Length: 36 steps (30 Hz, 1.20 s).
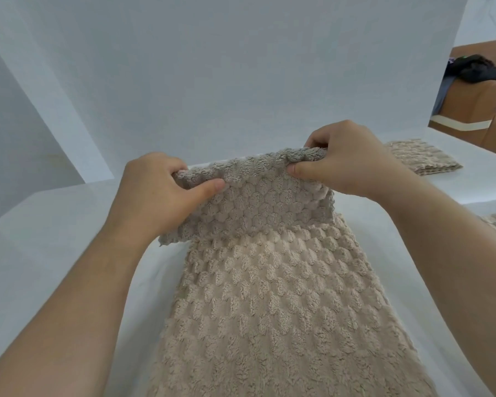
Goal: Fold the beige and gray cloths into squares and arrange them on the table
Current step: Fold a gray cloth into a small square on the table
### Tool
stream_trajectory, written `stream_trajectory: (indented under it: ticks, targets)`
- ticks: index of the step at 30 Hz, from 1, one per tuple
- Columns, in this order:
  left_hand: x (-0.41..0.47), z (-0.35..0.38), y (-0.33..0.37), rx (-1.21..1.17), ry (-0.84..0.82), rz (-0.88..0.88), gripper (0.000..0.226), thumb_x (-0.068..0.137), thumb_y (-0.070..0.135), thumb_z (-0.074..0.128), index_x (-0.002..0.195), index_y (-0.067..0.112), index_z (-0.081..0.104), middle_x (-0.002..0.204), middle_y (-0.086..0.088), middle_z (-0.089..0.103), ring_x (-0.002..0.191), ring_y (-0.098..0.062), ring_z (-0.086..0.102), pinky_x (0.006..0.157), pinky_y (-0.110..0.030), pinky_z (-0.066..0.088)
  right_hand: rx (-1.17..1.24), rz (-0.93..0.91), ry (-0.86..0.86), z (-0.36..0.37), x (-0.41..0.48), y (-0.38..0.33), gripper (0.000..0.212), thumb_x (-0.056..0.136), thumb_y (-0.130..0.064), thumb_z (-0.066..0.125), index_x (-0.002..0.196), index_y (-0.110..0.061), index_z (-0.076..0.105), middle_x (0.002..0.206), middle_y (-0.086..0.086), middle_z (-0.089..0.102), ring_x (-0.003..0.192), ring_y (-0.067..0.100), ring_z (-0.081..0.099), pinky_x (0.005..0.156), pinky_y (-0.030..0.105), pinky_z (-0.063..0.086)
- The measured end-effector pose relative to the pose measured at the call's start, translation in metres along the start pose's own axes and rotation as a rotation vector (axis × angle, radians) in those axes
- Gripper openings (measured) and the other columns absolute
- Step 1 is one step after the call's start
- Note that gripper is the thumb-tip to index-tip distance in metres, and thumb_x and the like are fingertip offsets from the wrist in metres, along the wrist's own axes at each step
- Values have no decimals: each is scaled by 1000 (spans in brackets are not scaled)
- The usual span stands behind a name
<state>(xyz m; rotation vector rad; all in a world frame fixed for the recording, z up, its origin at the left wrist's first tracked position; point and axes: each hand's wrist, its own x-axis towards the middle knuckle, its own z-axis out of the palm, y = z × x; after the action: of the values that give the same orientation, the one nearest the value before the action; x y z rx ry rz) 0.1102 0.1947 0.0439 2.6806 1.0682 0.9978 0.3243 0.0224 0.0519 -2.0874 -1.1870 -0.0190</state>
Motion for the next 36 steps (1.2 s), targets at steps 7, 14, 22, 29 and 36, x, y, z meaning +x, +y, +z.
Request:
stream_trajectory:
  ticks: [7,14,22,29,36]
  targets:
    - [-6,0,12,-5,55,-92,72,78,65,72,51,12,30,50,-4,29,48,-23,31,46,-32,22,4,-72,-114,-2,-7,-15,33,82,-36,80,82,-7,63,53,1,46,36,6,40,34,12,29]
    - [-4,5,12,-243,109,-114,51,80,50,75,57,8,57,49,-3,47,51,-26,44,47,-33,34,-25,-200,-306,-9,-20,-32,36,81,-38,81,107,-38,56,99,-15,64,74,1,63,59,20,50]
    - [-10,2,25,-352,48,-100,21,78,43,76,69,24,75,57,-4,64,55,-24,54,49,-35,45,-162,-378,-580,-11,-35,-52,73,88,-19,65,131,-71,35,139,-20,54,106,18,66,90,44,55]
    - [-18,-5,40,-378,-75,-85,17,74,45,84,87,37,75,72,9,70,63,-12,65,59,-35,54,-172,-140,-440,-2,-29,-47,40,87,-26,63,125,-39,62,77,-9,67,57,0,61,51,23,47]
    - [-16,-5,39,-496,-184,-148,34,80,1,63,89,31,47,95,-3,65,72,-32,63,50,-29,43,70,115,-410,-6,-23,-46,48,91,-4,36,131,-13,61,70,5,76,61,21,75,71,36,60]
